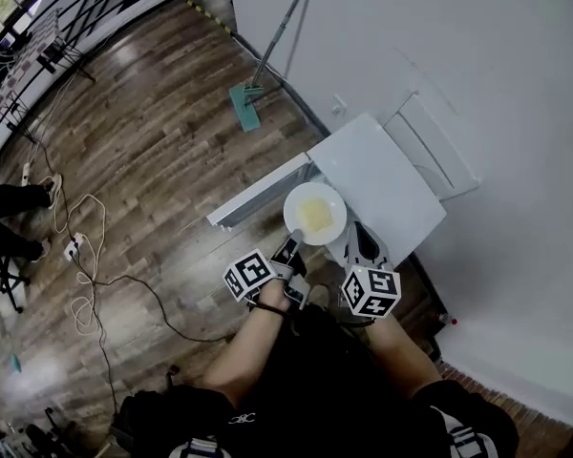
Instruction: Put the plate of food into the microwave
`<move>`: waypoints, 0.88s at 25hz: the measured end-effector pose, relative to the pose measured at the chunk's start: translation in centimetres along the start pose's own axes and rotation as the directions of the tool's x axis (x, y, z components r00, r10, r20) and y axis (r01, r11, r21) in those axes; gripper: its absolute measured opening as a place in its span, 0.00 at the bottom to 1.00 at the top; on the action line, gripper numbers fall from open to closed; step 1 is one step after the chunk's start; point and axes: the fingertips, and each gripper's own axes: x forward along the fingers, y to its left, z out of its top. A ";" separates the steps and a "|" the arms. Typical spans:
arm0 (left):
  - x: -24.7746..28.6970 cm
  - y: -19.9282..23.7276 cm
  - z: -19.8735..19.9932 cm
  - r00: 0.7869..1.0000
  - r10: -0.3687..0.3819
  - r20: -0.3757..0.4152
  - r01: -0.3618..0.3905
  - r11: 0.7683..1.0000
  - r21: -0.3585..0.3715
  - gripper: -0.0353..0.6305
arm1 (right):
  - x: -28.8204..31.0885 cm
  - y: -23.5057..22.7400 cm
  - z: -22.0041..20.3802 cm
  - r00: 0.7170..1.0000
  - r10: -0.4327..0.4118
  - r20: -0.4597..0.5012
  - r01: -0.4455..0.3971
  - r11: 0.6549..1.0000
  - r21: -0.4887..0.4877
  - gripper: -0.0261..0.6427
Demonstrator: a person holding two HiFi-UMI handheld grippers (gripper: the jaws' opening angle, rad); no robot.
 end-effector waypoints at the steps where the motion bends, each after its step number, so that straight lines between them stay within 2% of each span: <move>1: -0.3 1.3 0.0 1.000 0.008 0.010 -0.008 1.000 -0.010 0.07 | 0.5 0.4 -0.9 1.000 0.015 -0.015 -0.015 1.000 -0.013 0.05; 5: 0.0 6.0 0.4 1.000 0.011 0.021 -0.010 0.999 -0.049 0.07 | 2.7 1.6 -4.6 0.997 0.045 -0.068 -0.049 0.997 -0.056 0.05; 11: 2.8 11.3 1.2 0.997 -0.031 -0.065 0.030 0.999 -0.023 0.07 | 6.0 2.2 -10.6 0.993 0.016 -0.119 -0.022 0.999 -0.045 0.05; 17: 8.3 16.2 0.7 0.986 -0.064 -0.151 0.068 0.997 0.020 0.07 | 9.0 -0.4 -15.6 0.989 -0.054 -0.139 0.051 0.998 -0.026 0.05; 22: 14.5 19.6 -0.9 0.977 -0.090 -0.194 0.097 0.995 0.029 0.07 | 10.9 -4.8 -19.6 0.980 -0.105 -0.169 0.107 0.994 0.002 0.05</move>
